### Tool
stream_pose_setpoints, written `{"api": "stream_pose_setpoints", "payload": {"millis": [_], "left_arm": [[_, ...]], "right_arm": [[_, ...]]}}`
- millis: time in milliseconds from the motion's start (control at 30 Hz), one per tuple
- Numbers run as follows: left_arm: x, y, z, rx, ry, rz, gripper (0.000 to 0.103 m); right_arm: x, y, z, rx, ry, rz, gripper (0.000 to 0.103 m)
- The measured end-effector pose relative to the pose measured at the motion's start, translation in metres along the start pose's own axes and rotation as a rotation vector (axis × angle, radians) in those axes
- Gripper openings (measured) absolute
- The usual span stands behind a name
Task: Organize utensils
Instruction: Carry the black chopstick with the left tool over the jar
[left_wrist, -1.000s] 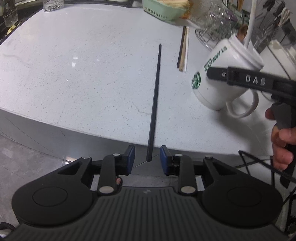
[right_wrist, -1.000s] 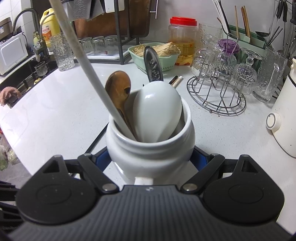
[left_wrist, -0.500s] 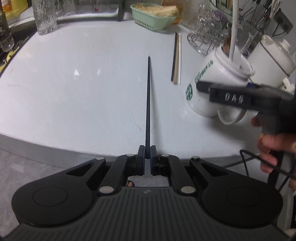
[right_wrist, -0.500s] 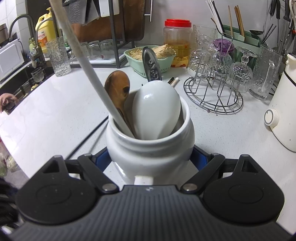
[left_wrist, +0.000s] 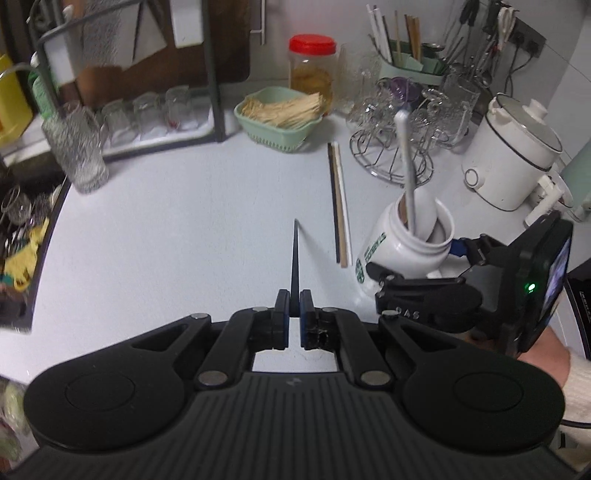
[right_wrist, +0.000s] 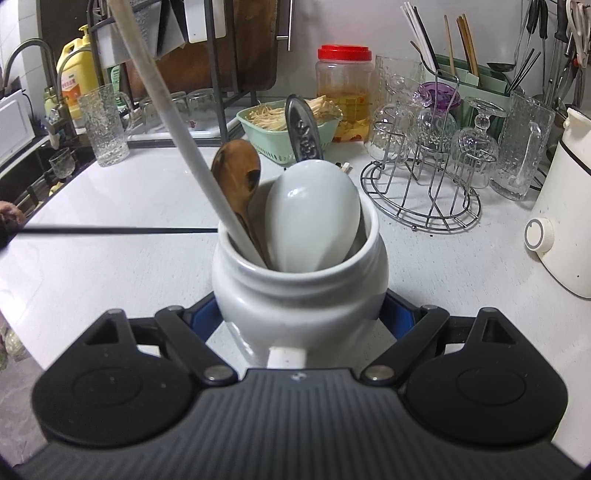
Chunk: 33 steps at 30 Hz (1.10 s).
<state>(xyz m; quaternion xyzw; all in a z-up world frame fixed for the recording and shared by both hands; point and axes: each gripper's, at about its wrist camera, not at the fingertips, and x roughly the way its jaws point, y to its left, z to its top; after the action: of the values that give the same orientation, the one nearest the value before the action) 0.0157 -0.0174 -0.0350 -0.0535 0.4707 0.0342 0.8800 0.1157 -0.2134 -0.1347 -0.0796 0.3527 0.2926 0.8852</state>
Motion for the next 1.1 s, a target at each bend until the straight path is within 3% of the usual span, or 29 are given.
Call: {"api": "stream_pose_setpoints", "payload": {"millis": [433, 867, 1100], "left_arm": [[-0.035, -0.006, 0.063, 0.171, -0.012, -0.053, 0.006], [-0.057, -0.029, 0.086, 0.256, -0.033, -0.097, 0.006], [-0.109, -0.06, 0.111, 0.345, -0.076, -0.117, 0.006]], "right_arm": [[0.005, 0.002, 0.002, -0.006, -0.016, -0.001, 0.091], [0.005, 0.002, 0.001, -0.01, -0.023, 0.003, 0.091], [0.005, 0.002, 0.003, -0.014, -0.012, 0.005, 0.091]]}}
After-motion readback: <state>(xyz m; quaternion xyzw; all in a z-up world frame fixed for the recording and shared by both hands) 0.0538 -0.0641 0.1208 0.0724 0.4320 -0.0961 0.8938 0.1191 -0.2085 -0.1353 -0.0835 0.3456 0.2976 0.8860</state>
